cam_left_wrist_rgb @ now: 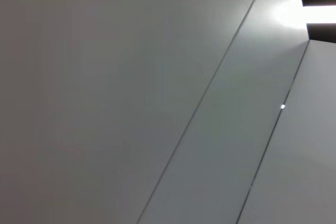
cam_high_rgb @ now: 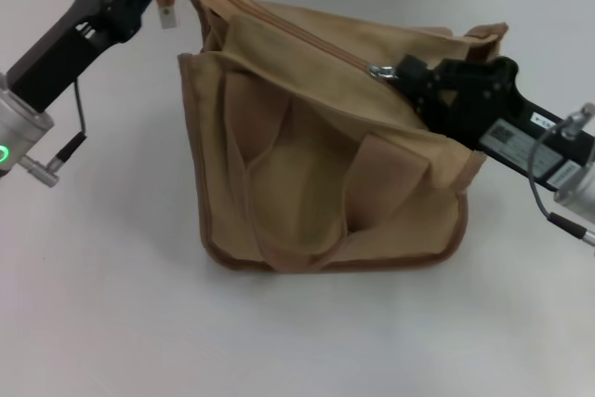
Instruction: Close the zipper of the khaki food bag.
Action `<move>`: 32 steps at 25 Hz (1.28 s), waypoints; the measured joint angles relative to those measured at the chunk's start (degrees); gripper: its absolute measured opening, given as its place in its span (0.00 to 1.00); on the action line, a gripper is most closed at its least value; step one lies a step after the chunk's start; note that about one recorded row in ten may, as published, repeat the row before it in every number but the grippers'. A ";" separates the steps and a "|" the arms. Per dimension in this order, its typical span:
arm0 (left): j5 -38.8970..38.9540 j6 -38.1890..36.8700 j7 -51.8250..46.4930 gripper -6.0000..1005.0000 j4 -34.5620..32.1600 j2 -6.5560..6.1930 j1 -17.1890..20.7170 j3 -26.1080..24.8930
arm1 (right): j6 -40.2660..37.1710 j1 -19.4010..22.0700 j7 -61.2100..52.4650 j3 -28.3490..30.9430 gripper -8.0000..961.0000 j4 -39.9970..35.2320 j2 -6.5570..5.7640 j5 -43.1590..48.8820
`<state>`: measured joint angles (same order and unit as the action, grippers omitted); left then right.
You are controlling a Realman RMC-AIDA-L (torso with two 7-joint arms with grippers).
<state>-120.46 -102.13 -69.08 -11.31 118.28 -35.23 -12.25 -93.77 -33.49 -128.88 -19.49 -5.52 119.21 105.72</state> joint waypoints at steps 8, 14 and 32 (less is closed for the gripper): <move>1.11 0.08 0.00 0.11 -0.64 0.00 1.00 -0.06 | -2.69 4.60 -0.20 4.11 0.01 -1.71 -0.41 -0.15; 1.08 0.63 0.00 0.11 -0.64 0.02 1.14 0.14 | -4.73 7.64 0.56 7.36 0.01 -3.00 -0.31 -0.57; 1.13 2.26 7.41 0.12 0.04 0.40 2.68 0.48 | -14.78 11.78 25.20 17.40 0.04 -6.48 -0.76 0.30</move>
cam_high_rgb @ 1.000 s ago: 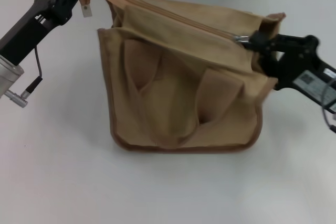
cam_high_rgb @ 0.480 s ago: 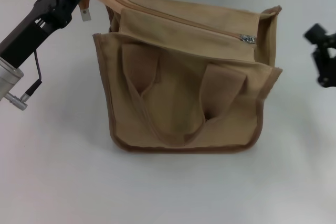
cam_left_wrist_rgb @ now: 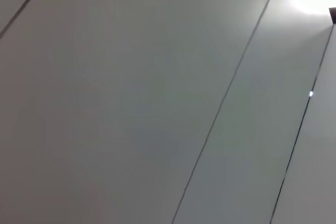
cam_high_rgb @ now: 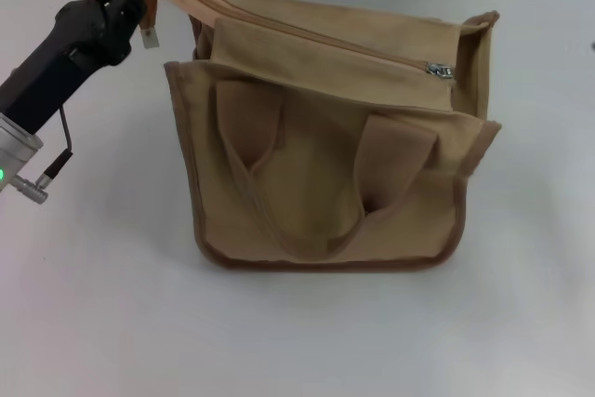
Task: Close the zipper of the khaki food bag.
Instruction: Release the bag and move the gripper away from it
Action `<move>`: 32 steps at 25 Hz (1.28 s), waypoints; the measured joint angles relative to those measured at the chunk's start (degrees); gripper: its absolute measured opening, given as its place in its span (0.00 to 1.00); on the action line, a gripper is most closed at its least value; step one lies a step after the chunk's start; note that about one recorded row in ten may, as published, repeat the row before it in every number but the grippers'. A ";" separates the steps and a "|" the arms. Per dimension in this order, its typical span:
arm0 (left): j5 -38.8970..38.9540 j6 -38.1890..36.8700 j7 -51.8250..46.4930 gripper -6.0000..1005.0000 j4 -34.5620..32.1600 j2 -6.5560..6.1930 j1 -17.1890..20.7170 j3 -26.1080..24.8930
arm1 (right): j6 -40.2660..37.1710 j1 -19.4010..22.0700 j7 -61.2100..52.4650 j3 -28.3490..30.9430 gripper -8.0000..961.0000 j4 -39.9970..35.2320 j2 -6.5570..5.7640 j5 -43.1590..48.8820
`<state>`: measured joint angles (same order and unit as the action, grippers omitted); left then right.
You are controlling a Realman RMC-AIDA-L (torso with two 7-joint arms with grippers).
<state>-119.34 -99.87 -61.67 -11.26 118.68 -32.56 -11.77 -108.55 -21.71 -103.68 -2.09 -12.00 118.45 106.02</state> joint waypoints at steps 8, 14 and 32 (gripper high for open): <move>2.39 10.26 2.40 0.16 -1.33 -0.26 -0.31 -1.71 | -0.26 -1.07 9.91 -3.20 0.48 -0.90 0.37 0.17; 11.07 18.04 6.31 0.36 -2.05 -0.32 0.24 -1.93 | 0.31 -1.79 12.60 -4.21 0.68 -0.85 0.46 0.22; 19.52 11.54 25.66 0.54 1.21 0.16 1.16 12.93 | 4.33 -3.30 17.60 -6.08 0.68 0.56 0.80 0.24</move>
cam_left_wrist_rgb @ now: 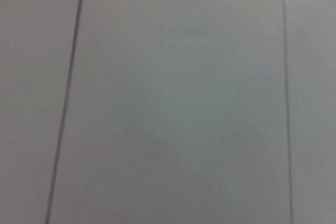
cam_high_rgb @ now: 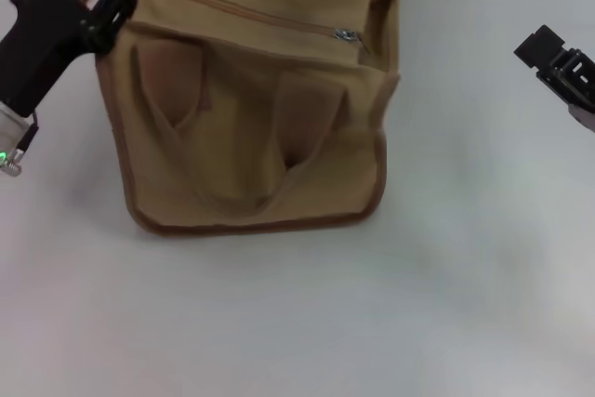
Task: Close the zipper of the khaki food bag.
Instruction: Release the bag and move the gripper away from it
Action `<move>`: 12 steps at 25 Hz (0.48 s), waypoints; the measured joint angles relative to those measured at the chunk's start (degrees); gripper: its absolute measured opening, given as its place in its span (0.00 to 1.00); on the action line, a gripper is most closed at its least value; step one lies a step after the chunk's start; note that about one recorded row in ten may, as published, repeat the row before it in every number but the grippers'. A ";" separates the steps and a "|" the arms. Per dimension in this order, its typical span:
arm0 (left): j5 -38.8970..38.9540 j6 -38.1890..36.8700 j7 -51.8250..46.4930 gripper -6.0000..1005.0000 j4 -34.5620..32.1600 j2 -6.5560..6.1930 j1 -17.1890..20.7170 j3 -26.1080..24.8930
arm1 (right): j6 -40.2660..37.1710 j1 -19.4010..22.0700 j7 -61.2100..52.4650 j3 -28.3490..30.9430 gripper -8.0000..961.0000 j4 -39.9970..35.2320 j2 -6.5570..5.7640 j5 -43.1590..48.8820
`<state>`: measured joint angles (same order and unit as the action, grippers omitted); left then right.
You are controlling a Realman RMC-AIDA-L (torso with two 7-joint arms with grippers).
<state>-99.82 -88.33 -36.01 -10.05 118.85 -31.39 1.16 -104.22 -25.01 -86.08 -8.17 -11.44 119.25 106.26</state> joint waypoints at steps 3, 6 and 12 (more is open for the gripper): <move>1.66 -2.85 -0.17 0.57 1.17 -0.01 -0.30 -0.97 | 0.67 0.01 0.23 0.00 0.68 0.35 0.02 0.00; 4.00 -7.82 -0.18 0.62 1.89 -0.02 -0.31 -0.96 | 0.72 0.03 0.34 -0.01 0.68 0.36 0.02 0.00; 4.08 -12.13 -0.38 0.78 3.01 -0.03 -0.32 -0.64 | 1.21 -0.05 0.37 -0.01 0.68 0.36 0.02 0.00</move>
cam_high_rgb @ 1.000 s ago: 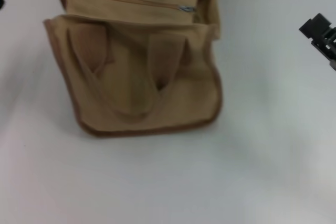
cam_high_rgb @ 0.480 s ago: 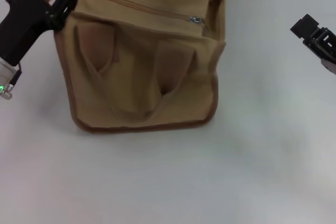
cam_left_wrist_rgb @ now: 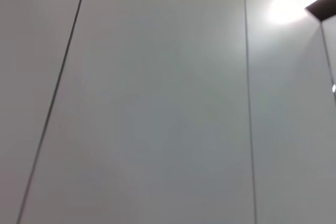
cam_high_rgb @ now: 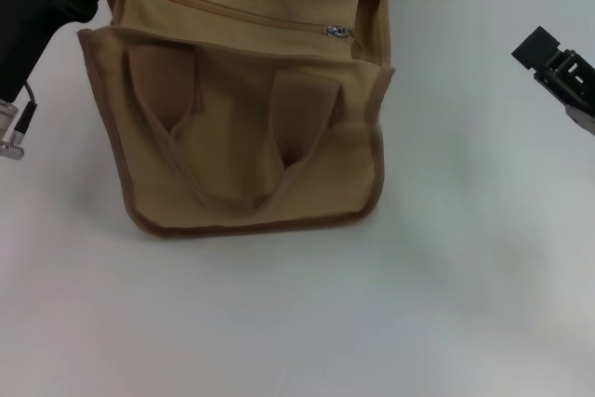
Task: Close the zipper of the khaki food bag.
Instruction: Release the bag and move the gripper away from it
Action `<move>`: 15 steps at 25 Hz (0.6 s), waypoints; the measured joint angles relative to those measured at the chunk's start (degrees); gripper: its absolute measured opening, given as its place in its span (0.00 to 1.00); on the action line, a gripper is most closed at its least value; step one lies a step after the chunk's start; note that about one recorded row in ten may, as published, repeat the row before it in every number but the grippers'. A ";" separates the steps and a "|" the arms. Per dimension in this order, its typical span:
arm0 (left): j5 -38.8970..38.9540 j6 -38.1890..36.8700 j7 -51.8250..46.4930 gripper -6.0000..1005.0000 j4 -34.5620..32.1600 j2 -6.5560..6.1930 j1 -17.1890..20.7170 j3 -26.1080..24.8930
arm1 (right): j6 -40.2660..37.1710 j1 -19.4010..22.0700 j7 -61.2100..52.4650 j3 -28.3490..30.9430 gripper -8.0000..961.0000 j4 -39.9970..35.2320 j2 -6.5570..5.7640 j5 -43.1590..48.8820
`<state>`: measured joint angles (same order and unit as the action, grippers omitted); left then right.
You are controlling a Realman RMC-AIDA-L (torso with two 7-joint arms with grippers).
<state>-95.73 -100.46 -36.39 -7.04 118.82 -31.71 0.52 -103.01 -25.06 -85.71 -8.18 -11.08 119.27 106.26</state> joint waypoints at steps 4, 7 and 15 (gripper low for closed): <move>0.53 -2.32 -2.99 0.80 1.00 -0.17 -0.02 -0.87 | 1.40 -0.43 0.02 0.00 0.68 0.00 0.00 0.00; 0.53 -4.98 -7.95 0.80 0.66 -0.26 -0.21 -0.63 | 1.69 -0.56 0.02 0.00 0.68 0.00 0.00 0.00; -0.96 -11.92 -14.88 0.80 -0.11 -0.35 0.11 10.20 | 2.00 -0.10 5.05 -0.02 0.68 0.00 -0.05 -0.13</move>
<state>-96.69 -112.38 -51.27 -7.15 118.47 -31.60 10.73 -101.02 -25.16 -80.66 -8.19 -11.07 119.21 106.12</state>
